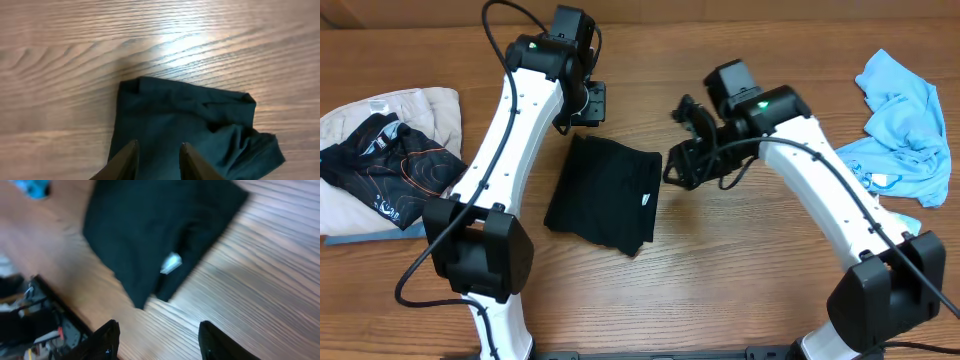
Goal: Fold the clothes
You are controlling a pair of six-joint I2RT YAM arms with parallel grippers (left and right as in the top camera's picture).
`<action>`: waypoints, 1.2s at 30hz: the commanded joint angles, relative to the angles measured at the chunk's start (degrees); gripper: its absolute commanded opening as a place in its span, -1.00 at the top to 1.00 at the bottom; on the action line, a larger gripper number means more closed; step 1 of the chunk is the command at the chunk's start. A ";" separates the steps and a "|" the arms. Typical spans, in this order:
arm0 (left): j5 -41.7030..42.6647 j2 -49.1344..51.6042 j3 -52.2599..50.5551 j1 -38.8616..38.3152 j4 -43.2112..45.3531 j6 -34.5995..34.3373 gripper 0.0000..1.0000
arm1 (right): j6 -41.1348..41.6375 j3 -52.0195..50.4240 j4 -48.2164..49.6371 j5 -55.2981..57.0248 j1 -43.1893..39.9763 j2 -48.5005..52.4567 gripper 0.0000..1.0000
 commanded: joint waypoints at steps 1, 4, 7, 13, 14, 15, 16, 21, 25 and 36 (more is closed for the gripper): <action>-1.62 4.39 -0.31 -0.35 0.37 5.53 0.38 | -1.49 0.55 2.75 -2.99 3.19 2.49 -0.11; -2.80 7.41 -0.31 0.50 0.68 5.46 0.40 | -1.46 0.55 5.95 -3.02 4.87 4.74 -0.11; -2.75 10.23 -0.31 1.60 1.22 5.25 0.40 | -1.44 0.55 9.70 -3.02 5.46 7.72 -0.10; -5.51 17.05 -0.31 4.37 1.73 4.83 0.39 | -1.44 0.52 21.46 -2.08 5.27 17.11 -0.11; -5.49 17.94 -0.33 4.83 1.01 4.50 0.40 | -1.40 0.52 22.45 -1.88 5.09 18.71 -0.11; -5.55 18.51 -0.33 5.09 0.37 4.17 0.40 | -1.40 0.52 23.02 -1.88 4.92 19.98 -0.11; -5.77 19.37 -0.33 5.66 -0.90 3.93 0.42 | -0.17 0.55 23.71 -1.64 4.61 21.92 -0.11; -7.43 20.83 -0.35 7.76 -5.35 1.90 0.60 | 8.87 0.57 26.01 0.04 1.25 24.83 -0.10; -7.15 20.85 -0.35 9.11 -8.76 -0.15 0.72 | 9.09 1.20 26.51 0.02 -1.99 24.65 -0.10; -7.45 20.02 -0.35 9.11 -20.28 -3.21 0.86 | 5.46 8.35 20.06 3.50 -5.53 24.00 -0.19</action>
